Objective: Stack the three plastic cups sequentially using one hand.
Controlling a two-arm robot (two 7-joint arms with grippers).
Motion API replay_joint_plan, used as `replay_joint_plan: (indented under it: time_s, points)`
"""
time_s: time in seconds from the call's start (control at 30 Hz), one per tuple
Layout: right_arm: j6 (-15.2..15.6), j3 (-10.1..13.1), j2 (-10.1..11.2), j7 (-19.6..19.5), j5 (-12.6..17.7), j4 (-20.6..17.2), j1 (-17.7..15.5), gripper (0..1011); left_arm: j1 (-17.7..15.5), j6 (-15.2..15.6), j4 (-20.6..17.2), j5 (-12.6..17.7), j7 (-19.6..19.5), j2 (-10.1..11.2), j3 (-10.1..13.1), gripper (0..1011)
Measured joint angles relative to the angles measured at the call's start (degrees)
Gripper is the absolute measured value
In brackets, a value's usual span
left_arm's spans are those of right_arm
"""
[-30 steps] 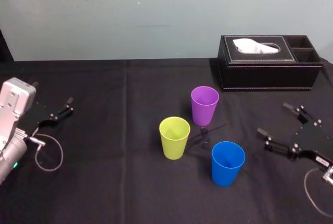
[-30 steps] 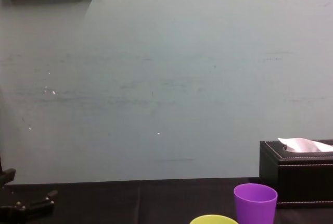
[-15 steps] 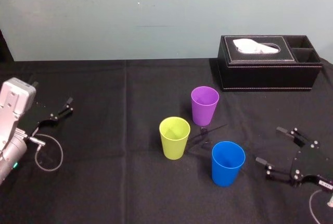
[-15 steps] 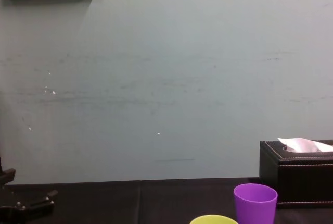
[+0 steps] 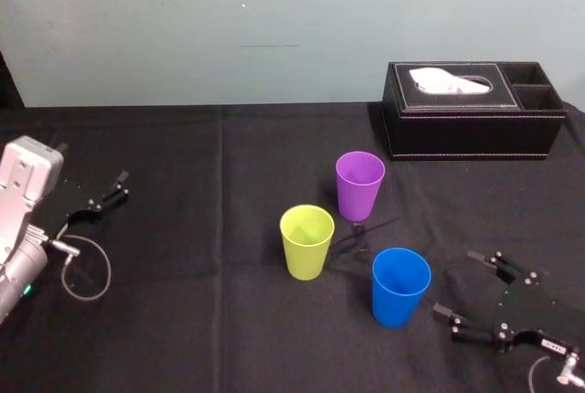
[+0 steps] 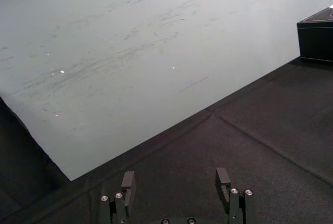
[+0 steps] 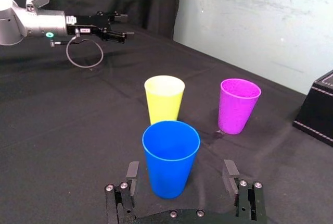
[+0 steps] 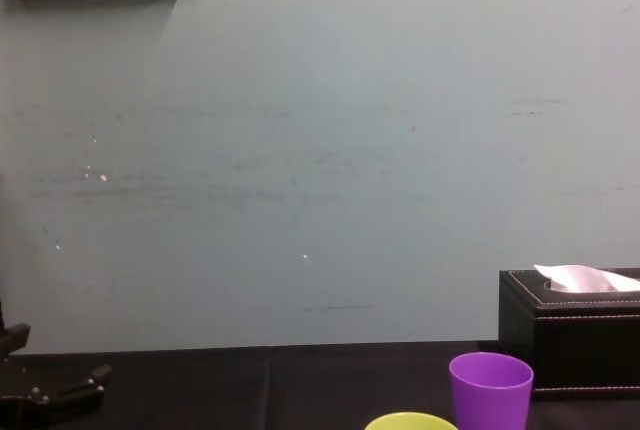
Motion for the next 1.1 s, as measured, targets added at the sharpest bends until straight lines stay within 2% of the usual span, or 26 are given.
replay_joint_plan:
  time_s: [0.57,1.1]
  points:
    - [1.57,-2.23,-2.59,0.49,-1.76,2.57,2.15,1004,0.0,0.0,0.0,0.0,0.0,0.0,0.0,1010]
    - [3.63,-4.06,-4.08,0.7,-1.21,3.84,4.21,1004,0.0,0.0,0.0,0.0,0.0,0.0,0.0,1010]
